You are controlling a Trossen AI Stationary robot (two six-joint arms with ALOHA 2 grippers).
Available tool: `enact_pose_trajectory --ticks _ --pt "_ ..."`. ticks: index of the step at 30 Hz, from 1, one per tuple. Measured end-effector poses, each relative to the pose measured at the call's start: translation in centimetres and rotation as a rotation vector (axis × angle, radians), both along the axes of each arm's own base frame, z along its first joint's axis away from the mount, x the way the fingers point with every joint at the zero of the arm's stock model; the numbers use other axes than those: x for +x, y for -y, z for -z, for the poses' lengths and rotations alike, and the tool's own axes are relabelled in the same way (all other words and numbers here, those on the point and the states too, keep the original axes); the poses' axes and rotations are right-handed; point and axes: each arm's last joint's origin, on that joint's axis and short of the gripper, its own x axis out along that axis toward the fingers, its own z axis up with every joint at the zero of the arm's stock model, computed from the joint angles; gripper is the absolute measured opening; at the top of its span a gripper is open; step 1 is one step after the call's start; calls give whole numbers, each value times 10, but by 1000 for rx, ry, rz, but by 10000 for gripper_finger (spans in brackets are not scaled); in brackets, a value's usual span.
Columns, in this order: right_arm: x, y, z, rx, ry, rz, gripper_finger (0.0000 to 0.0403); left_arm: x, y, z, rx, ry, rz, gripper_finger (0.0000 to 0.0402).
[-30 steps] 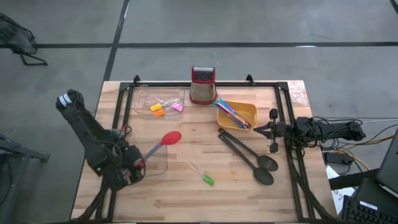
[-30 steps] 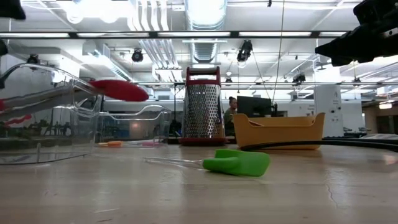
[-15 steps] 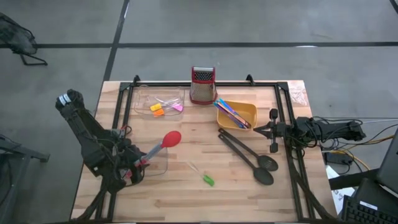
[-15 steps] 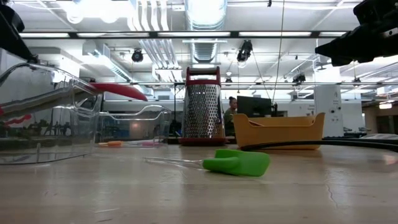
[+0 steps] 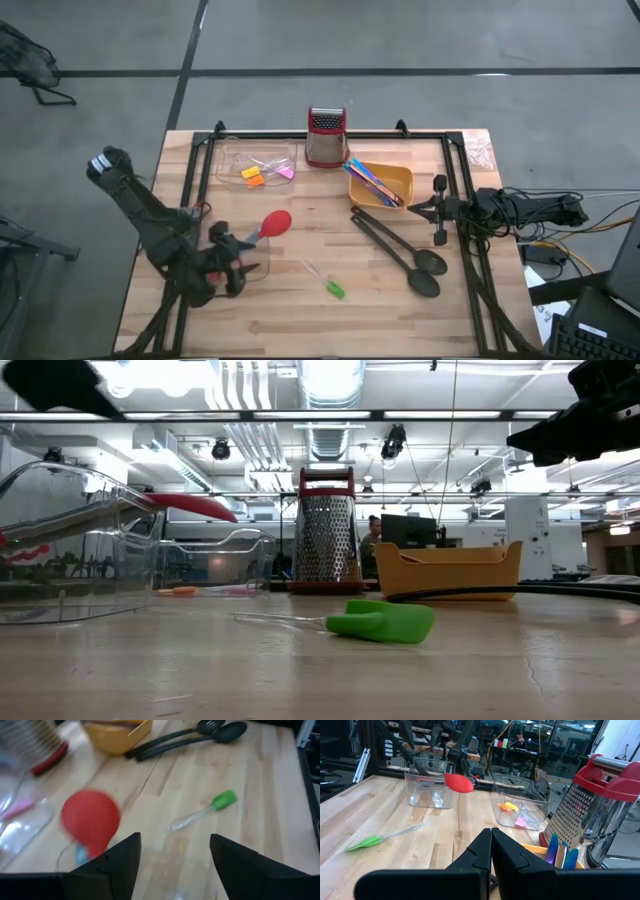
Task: Pick & Place Kitchen Items
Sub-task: Put the green spatula into the top transparent bin
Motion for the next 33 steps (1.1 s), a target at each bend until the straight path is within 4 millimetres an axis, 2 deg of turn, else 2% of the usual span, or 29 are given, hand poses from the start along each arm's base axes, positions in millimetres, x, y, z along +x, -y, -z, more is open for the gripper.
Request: enact_pose_trajectory --ticks 5,11,18,24,27,30,33 --pt "0 0 0 0 0 0 9 36 -3 -2 63 31 99 243" --pt "0 0 0 0 0 0 9 81 -14 4 93 19 239 243" --pt "0 0 0 0 -1 1 9 122 -22 5 195 -37 292 243" --pt "0 0 0 0 -1 1 9 155 -22 -2 261 -58 365 243" --pt "0 0 0 0 -1 0 9 171 -20 -2 219 -64 475 243" --pt "0 0 0 0 0 0 9 186 -14 4 158 -82 553 243" --pt "0 0 0 0 0 0 9 200 -7 19 155 -127 585 243"
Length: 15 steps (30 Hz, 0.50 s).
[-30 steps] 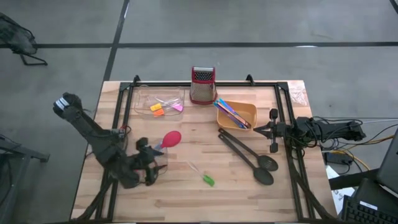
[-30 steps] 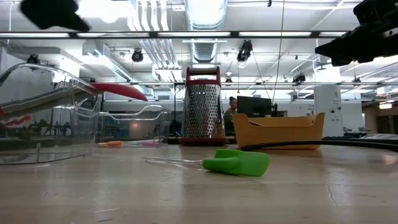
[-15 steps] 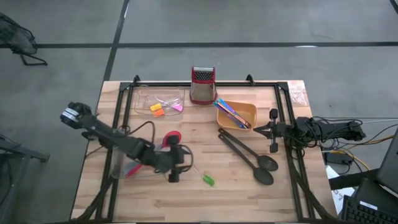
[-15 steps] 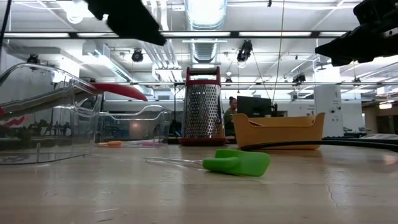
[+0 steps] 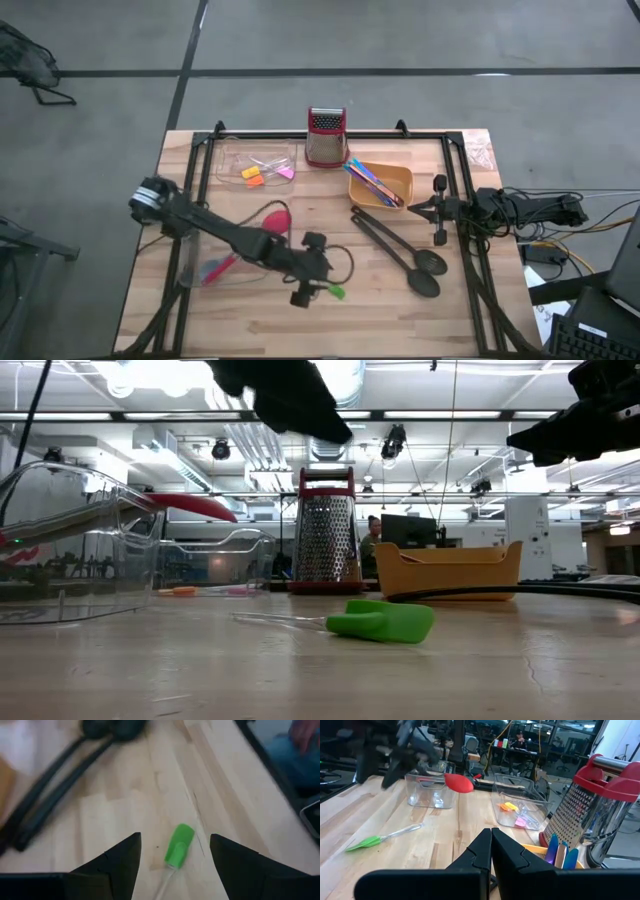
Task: Pick & Place Kitchen Items
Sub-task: Put the green spatula into the top transparent bin
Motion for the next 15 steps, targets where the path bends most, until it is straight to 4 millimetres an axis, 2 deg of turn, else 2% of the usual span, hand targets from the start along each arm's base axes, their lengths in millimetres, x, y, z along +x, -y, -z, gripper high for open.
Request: enact_pose_trajectory --ticks 4,9,15 --pt "0 0 0 0 0 0 9 20 4 26 46 -65 29 243" --pt "0 0 0 0 0 0 9 41 3 49 -8 -150 75 243" --pt "0 0 0 0 0 0 9 51 4 69 -48 -203 115 243"
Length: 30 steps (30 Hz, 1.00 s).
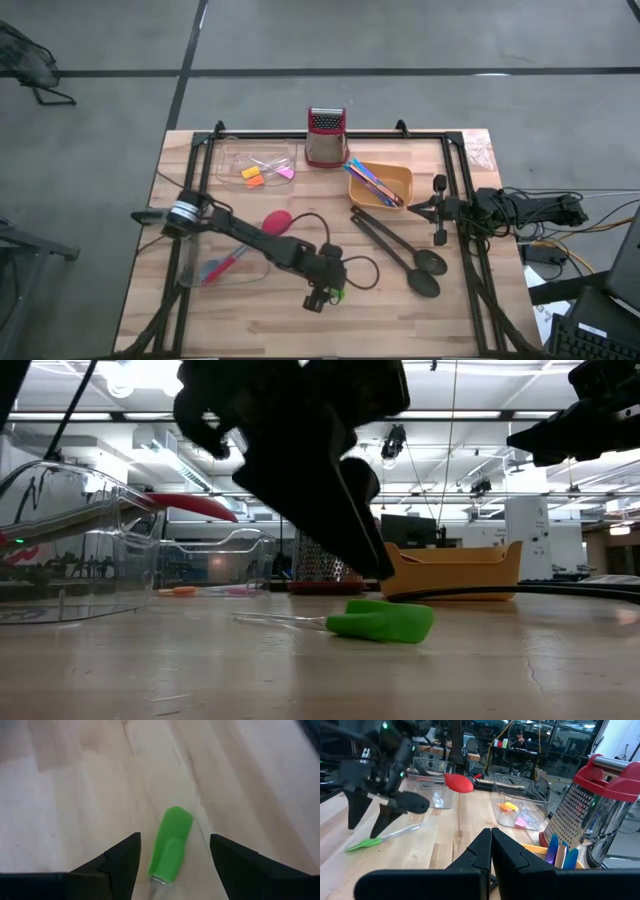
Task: Pick & Place Kitchen Items
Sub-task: Put the green spatula into the top transparent bin
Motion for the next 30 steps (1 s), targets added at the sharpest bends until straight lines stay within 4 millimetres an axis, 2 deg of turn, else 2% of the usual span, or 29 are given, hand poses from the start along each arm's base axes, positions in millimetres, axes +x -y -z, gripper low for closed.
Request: enact_pose_trajectory --ticks 6,12,15,23,30 --pt "0 0 0 0 0 0 9 4 -1 23 44 -47 -22 243" --pt "0 0 0 0 0 0 9 5 -2 28 43 -59 -32 233" --pt "0 0 0 0 0 0 8 5 -3 28 37 -59 -34 201" --pt "0 0 0 0 0 0 9 5 -3 27 33 -60 -22 75" --pt "0 0 0 0 0 0 9 5 -2 25 33 -54 -1 49"
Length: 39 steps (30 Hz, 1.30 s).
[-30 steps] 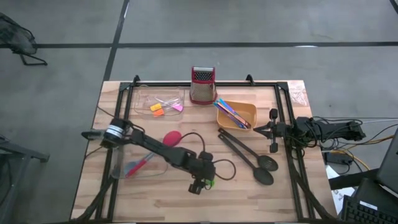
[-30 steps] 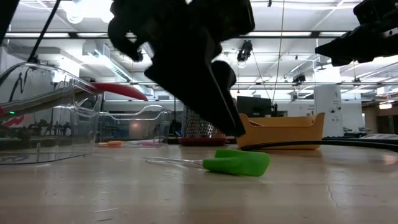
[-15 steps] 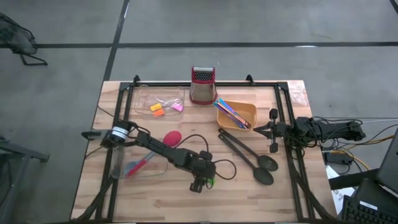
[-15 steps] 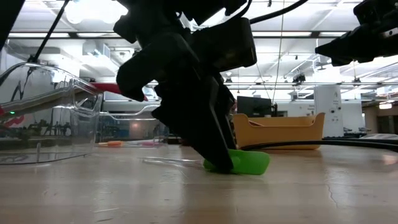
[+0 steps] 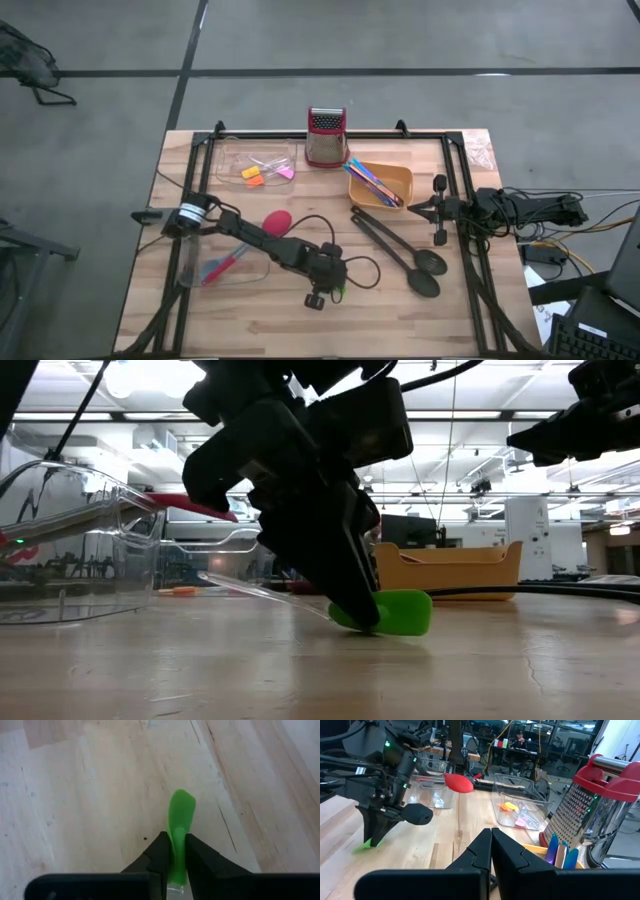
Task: Pick & Place Kitchen Items
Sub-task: Put the green spatula into the top transparent bin
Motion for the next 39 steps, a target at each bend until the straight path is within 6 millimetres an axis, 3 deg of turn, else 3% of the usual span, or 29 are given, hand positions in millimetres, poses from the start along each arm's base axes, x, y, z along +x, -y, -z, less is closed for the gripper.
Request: enact_pose_trajectory --ticks 12,23,31,39 --pt "0 0 0 0 0 0 9 6 3 -26 4 35 33 50" --pt "0 0 0 0 0 0 9 9 4 -36 18 44 46 50" --pt "0 0 0 0 0 0 9 5 1 -47 34 53 43 50" --pt "0 0 0 0 1 0 9 -7 -5 -75 99 86 5 50"
